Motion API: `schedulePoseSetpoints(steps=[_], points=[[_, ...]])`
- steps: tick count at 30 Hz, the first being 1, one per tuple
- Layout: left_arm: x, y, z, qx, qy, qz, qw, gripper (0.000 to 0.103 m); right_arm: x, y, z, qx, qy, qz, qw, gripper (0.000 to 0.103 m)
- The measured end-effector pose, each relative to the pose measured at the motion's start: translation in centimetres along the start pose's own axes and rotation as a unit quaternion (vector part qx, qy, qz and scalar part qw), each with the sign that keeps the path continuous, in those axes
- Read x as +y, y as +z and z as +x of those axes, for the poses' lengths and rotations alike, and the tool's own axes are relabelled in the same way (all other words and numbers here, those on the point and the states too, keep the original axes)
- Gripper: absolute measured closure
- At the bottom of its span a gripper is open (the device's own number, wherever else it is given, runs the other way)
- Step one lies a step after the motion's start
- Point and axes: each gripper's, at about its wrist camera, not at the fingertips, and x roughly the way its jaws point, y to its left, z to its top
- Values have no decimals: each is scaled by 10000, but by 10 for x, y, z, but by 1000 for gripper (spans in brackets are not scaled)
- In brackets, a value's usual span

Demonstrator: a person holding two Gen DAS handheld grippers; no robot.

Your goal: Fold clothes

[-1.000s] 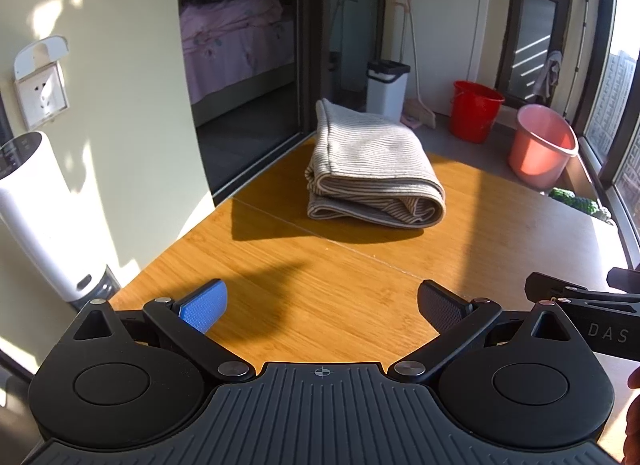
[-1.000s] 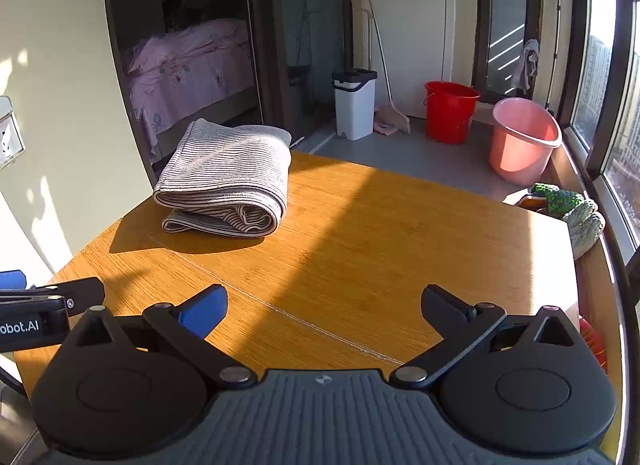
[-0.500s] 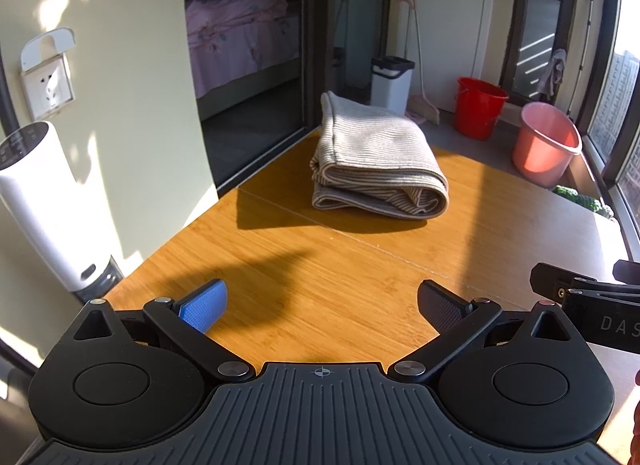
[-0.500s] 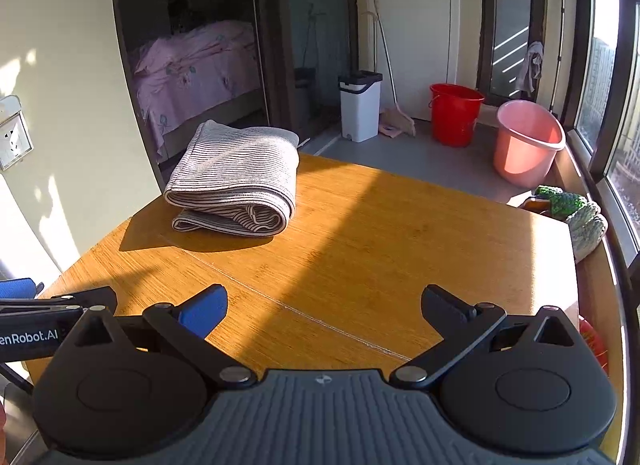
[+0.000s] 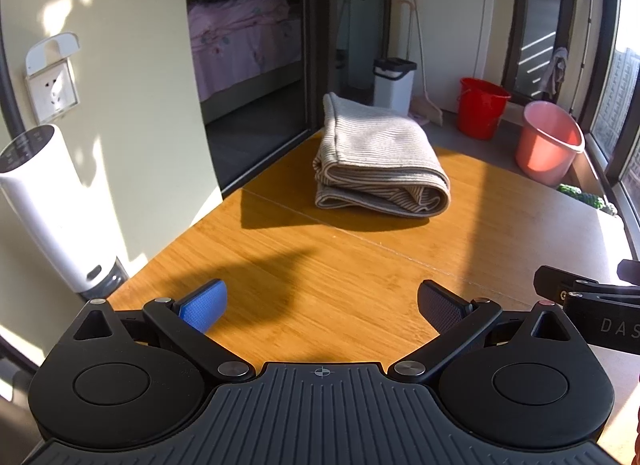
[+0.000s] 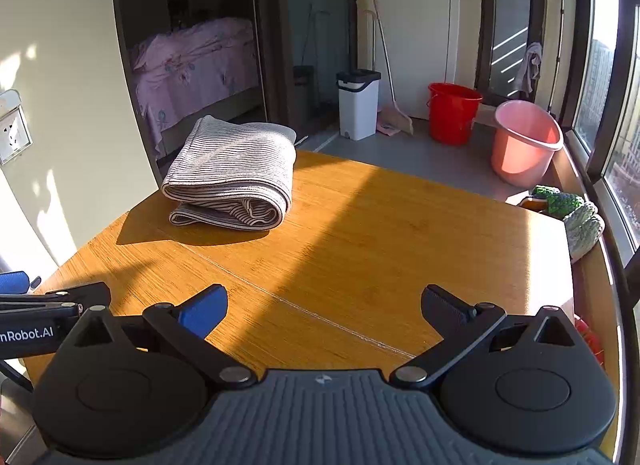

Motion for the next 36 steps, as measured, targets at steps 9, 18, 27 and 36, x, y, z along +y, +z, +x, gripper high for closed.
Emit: schedulePoseSetpoints(steps=[9,18,27,36], points=[[-1,-2,-1,2,9,-47,10000,0,-3,-3,-1,9,7,-1,10000,0],[-2,-6,0,31,23,-54,10000,0,-6,-6,0,38,15,-3,10000,0],[-5,-7,1,54,49,-46,10000,0,-6,-9,0,47,42,-36,10000,0],[-5,-12,4,130,108,1,9999,0,-9,-12,3,116,17,-5,9999,0]])
